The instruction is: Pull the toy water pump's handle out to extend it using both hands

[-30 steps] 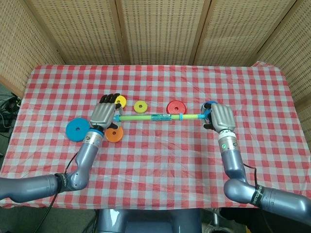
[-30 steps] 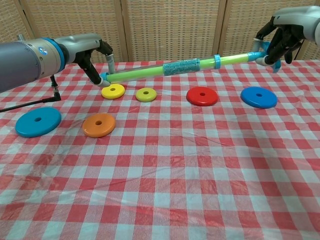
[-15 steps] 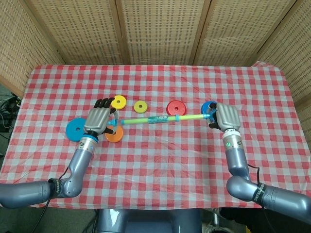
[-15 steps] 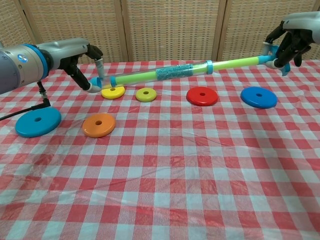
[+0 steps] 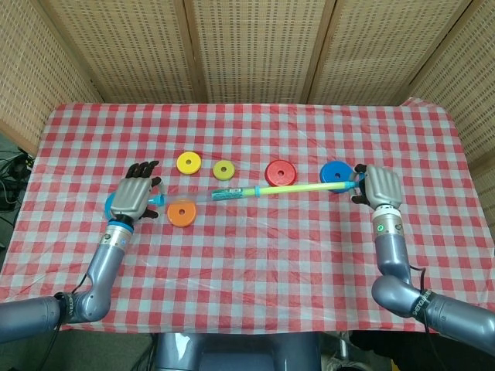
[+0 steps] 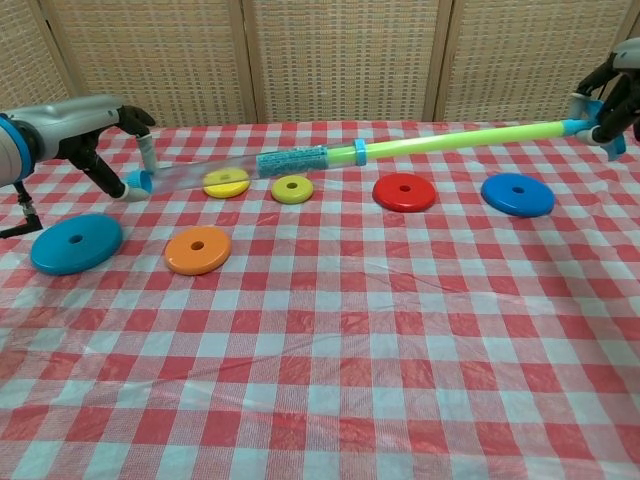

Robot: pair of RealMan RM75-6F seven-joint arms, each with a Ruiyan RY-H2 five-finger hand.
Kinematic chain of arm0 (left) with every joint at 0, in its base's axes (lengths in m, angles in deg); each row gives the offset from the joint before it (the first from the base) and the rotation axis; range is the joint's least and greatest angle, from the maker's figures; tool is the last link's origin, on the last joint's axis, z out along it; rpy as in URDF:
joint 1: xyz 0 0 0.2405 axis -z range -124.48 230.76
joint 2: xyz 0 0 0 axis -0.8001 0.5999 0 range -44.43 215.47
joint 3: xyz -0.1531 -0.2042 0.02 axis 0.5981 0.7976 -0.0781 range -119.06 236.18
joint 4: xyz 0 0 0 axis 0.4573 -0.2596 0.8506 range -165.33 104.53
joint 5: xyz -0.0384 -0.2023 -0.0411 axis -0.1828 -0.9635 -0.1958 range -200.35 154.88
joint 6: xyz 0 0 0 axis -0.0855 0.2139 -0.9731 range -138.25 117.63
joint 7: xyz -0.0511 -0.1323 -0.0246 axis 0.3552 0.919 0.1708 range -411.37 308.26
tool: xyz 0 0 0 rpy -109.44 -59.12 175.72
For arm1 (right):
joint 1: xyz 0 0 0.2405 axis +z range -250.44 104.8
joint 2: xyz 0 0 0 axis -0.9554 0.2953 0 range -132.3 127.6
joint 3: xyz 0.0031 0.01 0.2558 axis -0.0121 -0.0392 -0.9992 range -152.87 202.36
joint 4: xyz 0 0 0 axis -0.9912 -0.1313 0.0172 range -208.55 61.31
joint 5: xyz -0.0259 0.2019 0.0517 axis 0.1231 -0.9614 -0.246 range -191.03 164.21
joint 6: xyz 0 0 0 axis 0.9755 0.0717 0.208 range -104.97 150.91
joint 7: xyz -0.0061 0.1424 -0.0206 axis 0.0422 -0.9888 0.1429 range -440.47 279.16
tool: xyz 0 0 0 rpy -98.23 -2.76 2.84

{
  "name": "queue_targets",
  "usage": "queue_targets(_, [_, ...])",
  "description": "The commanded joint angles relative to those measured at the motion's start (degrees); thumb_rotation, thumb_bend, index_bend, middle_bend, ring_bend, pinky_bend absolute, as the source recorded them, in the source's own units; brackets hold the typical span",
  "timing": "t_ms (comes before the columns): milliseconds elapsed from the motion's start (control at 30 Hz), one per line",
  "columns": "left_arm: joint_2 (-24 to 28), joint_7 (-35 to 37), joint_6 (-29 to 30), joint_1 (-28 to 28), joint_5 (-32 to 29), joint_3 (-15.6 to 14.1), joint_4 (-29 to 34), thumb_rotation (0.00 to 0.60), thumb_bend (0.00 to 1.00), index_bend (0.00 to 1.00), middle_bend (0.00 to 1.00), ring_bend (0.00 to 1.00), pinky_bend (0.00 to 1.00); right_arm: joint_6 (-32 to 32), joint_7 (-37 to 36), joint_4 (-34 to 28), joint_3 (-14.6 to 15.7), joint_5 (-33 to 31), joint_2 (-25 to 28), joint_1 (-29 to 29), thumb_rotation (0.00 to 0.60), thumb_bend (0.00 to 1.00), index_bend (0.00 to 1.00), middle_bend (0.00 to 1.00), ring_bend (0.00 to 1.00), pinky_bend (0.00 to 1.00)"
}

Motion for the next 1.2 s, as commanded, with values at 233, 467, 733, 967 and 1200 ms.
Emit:
queue_targets(233, [-0.04, 2.41, -2.05, -2.54, 1.63, -1.73, -3.77, 0.6, 0.36, 0.56, 0.0, 0.0, 0.0, 1.8, -1.75, 3.71, 0.67, -0.03, -0.12, -1.31, 0.6, 0.62, 0.81, 1.0, 1.0, 0.67])
queue_targets(467, [-0.81, 2.89, -3.15, -3.2, 2.54, -1.79, -5.69, 0.6, 0.36, 0.56, 0.0, 0.0, 0.0, 3.32, -2.69, 6.13, 1.07, 0.01, -0.93, -1.83, 0.6, 0.62, 0.81, 1.0, 1.0, 0.67])
queue_targets(733, [-1.53, 2.75, -4.63, -2.99, 3.52, -1.49, -5.87, 0.6, 0.3, 0.41, 0.0, 0.0, 0.0, 6.82, -3.72, 7.26, 2.43, 1.52, -0.76, -2.56, 0.6, 0.44, 0.63, 0.83, 0.77, 0.46])
queue_targets(967, [-1.13, 3.11, -5.9, -3.06, 4.37, -1.48, -5.92, 0.6, 0.18, 0.1, 0.0, 0.0, 0.0, 12.68, -1.9, 7.04, 4.29, -1.19, 1.8, -1.88, 0.6, 0.24, 0.17, 0.14, 0.09, 0.02])
queue_targets(1200, [-0.49, 4.35, -5.87, -3.81, 5.21, -1.24, -4.63, 0.6, 0.18, 0.09, 0.0, 0.0, 0.0, 13.57, -2.6, 6.98, 4.99, -1.27, 1.93, -1.61, 0.6, 0.22, 0.09, 0.01, 0.0, 0.0])
